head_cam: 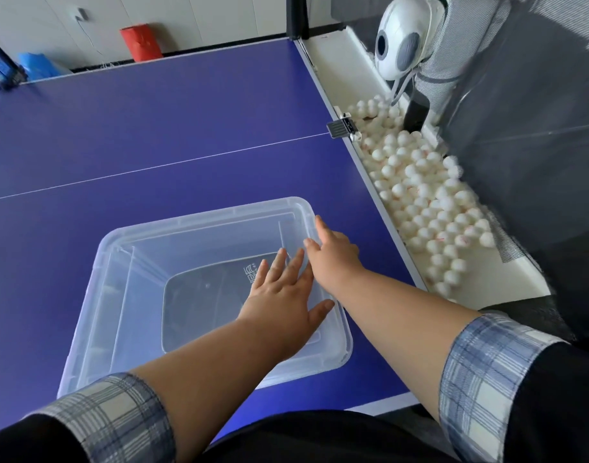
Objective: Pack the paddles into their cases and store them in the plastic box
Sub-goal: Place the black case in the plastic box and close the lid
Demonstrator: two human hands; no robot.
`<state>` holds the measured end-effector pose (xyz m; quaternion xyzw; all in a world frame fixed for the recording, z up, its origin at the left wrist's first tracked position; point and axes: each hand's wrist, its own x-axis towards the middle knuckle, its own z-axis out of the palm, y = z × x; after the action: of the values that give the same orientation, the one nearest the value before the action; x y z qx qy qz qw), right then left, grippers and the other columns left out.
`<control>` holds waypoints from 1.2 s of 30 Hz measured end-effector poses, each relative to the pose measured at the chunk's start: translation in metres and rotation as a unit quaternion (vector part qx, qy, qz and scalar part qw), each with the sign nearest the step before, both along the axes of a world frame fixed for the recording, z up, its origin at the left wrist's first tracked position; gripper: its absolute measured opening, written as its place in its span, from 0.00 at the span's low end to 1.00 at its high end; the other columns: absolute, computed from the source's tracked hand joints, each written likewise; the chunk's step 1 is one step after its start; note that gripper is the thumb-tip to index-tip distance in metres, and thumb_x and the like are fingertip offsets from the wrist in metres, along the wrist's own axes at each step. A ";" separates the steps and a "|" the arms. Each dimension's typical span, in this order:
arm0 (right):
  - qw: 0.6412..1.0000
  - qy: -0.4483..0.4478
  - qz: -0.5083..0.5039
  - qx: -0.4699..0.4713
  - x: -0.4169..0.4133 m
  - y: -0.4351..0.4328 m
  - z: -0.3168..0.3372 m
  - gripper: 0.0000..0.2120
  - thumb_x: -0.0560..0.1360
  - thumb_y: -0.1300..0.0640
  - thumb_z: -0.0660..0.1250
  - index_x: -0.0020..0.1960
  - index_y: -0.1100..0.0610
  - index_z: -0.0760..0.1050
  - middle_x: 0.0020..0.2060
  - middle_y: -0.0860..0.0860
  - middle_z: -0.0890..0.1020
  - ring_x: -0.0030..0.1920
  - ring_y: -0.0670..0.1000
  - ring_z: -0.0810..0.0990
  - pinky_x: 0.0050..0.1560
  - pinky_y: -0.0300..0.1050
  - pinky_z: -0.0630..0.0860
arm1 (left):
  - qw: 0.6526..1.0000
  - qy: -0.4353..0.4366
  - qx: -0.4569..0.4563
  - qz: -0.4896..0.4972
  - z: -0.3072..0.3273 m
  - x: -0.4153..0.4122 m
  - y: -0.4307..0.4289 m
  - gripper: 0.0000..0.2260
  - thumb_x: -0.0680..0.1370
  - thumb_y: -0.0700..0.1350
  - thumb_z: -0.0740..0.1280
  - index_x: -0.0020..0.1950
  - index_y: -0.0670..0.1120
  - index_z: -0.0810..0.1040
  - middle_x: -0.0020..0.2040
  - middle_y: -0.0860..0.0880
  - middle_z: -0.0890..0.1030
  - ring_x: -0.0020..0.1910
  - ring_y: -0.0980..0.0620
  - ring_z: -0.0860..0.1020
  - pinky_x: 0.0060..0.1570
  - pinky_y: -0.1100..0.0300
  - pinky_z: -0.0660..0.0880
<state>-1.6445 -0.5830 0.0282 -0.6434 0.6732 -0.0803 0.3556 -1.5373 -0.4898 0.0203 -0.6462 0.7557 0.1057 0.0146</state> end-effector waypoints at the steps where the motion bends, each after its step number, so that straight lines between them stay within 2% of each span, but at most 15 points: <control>1: 1.000 -0.003 -0.006 -0.004 0.001 -0.001 -0.001 0.28 0.84 0.40 0.51 0.81 0.39 0.47 0.71 0.53 0.70 0.69 0.58 0.69 0.65 0.57 0.74 | 1.000 -0.001 0.000 -0.001 0.000 0.001 -0.001 0.36 0.75 0.72 0.35 0.79 0.56 0.39 0.81 0.52 0.43 0.78 0.47 0.35 0.76 0.45 0.37; 8: 0.999 -0.039 -0.018 0.007 -0.003 -0.015 -0.002 0.27 0.84 0.41 0.53 0.81 0.40 0.51 0.72 0.55 0.69 0.69 0.58 0.72 0.64 0.53 0.74 | 1.000 -0.004 0.015 0.019 0.002 -0.012 -0.015 0.37 0.75 0.71 0.36 0.80 0.54 0.39 0.81 0.49 0.43 0.78 0.45 0.35 0.74 0.46 0.34; 15: 0.995 -0.090 -0.009 0.030 -0.012 -0.003 -0.010 0.27 0.84 0.42 0.53 0.81 0.41 0.50 0.75 0.54 0.66 0.71 0.56 0.71 0.58 0.45 0.70 | 0.998 -0.003 0.050 0.048 0.000 -0.028 -0.001 0.39 0.73 0.71 0.33 0.80 0.52 0.36 0.81 0.50 0.38 0.76 0.45 0.30 0.74 0.42 0.33; 18: 0.992 -0.111 -0.018 0.050 -0.013 0.000 -0.012 0.29 0.83 0.40 0.54 0.81 0.41 0.49 0.76 0.55 0.66 0.72 0.57 0.71 0.61 0.48 0.72 | 0.997 -0.003 0.055 0.045 -0.002 -0.030 0.005 0.40 0.72 0.72 0.30 0.79 0.52 0.34 0.80 0.50 0.37 0.76 0.45 0.29 0.75 0.42 0.35; 20: 0.988 -0.118 -0.054 0.082 -0.014 -0.001 -0.010 0.34 0.81 0.37 0.57 0.82 0.42 0.46 0.78 0.54 0.64 0.73 0.59 0.70 0.65 0.54 0.71 | 0.998 -0.004 0.042 0.035 -0.003 -0.023 0.002 0.39 0.73 0.73 0.32 0.80 0.53 0.36 0.81 0.51 0.40 0.78 0.46 0.33 0.75 0.43 0.36; 22: 0.974 -0.134 -0.116 0.137 -0.020 -0.001 -0.009 0.43 0.76 0.32 0.63 0.82 0.44 0.45 0.79 0.53 0.63 0.74 0.61 0.68 0.67 0.58 0.69 | 0.999 -0.010 0.025 0.021 -0.002 -0.013 -0.003 0.37 0.75 0.70 0.36 0.80 0.53 0.42 0.81 0.51 0.47 0.79 0.47 0.41 0.75 0.45 0.41; 24: 0.952 -0.170 -0.155 0.204 -0.029 0.006 -0.009 0.46 0.70 0.29 0.67 0.80 0.48 0.58 0.75 0.53 0.70 0.71 0.60 0.71 0.68 0.59 0.70 | 1.000 -0.016 -0.005 0.011 0.001 -0.005 -0.009 0.34 0.77 0.66 0.39 0.80 0.52 0.52 0.80 0.51 0.56 0.77 0.47 0.51 0.73 0.48 0.48; 26: 0.939 -0.203 -0.158 0.227 -0.037 0.015 -0.009 0.37 0.68 0.29 0.70 0.68 0.52 0.74 0.61 0.53 0.82 0.59 0.57 0.81 0.62 0.58 0.78 | 0.999 -0.005 -0.036 0.012 0.002 -0.003 -0.011 0.32 0.77 0.62 0.41 0.77 0.52 0.60 0.77 0.52 0.62 0.74 0.48 0.57 0.72 0.49 0.52; 28: 0.955 -0.204 -0.140 0.164 -0.041 0.022 -0.010 0.25 0.69 0.33 0.71 0.56 0.51 0.79 0.49 0.51 0.85 0.48 0.53 0.84 0.51 0.55 0.83 | 0.998 0.020 -0.053 0.033 0.000 -0.004 -0.010 0.29 0.77 0.60 0.43 0.75 0.52 0.62 0.75 0.51 0.65 0.73 0.48 0.60 0.71 0.50 0.54; 29: 0.967 -0.191 -0.114 0.122 -0.042 0.026 -0.010 0.21 0.70 0.35 0.71 0.54 0.49 0.79 0.46 0.48 0.85 0.45 0.50 0.84 0.45 0.51 0.83 | 0.997 0.032 -0.058 0.047 -0.002 -0.005 -0.010 0.28 0.77 0.59 0.46 0.75 0.52 0.61 0.74 0.51 0.65 0.72 0.48 0.61 0.71 0.50 0.55; 31: 0.984 -0.158 -0.059 0.063 -0.039 0.035 -0.011 0.16 0.72 0.40 0.72 0.54 0.47 0.76 0.44 0.44 0.83 0.42 0.45 0.81 0.37 0.41 0.76 | 0.996 0.042 -0.055 0.051 -0.004 -0.006 -0.010 0.27 0.78 0.56 0.52 0.77 0.54 0.52 0.74 0.52 0.64 0.71 0.47 0.61 0.71 0.49 0.56; 33: 0.987 -0.151 -0.043 0.037 -0.036 0.044 -0.015 0.14 0.74 0.45 0.71 0.55 0.50 0.74 0.43 0.46 0.82 0.41 0.46 0.81 0.35 0.40 0.72 | 0.999 0.029 -0.039 0.001 -0.001 -0.007 -0.015 0.31 0.78 0.52 0.58 0.77 0.59 0.46 0.75 0.51 0.61 0.70 0.44 0.62 0.70 0.47 0.57; 36: 0.985 -0.162 -0.054 0.013 -0.036 0.050 -0.019 0.10 0.77 0.50 0.69 0.54 0.51 0.72 0.41 0.46 0.79 0.39 0.45 0.79 0.35 0.38 0.72 | 0.996 0.011 -0.031 -0.080 0.005 -0.006 -0.026 0.32 0.77 0.47 0.63 0.76 0.64 0.52 0.75 0.50 0.59 0.68 0.43 0.63 0.68 0.45 0.63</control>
<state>-1.6808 -0.5330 0.0088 -0.5797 0.6416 -0.1937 0.4635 -1.5430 -0.5153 0.0251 -0.5830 0.8077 0.0879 -0.0050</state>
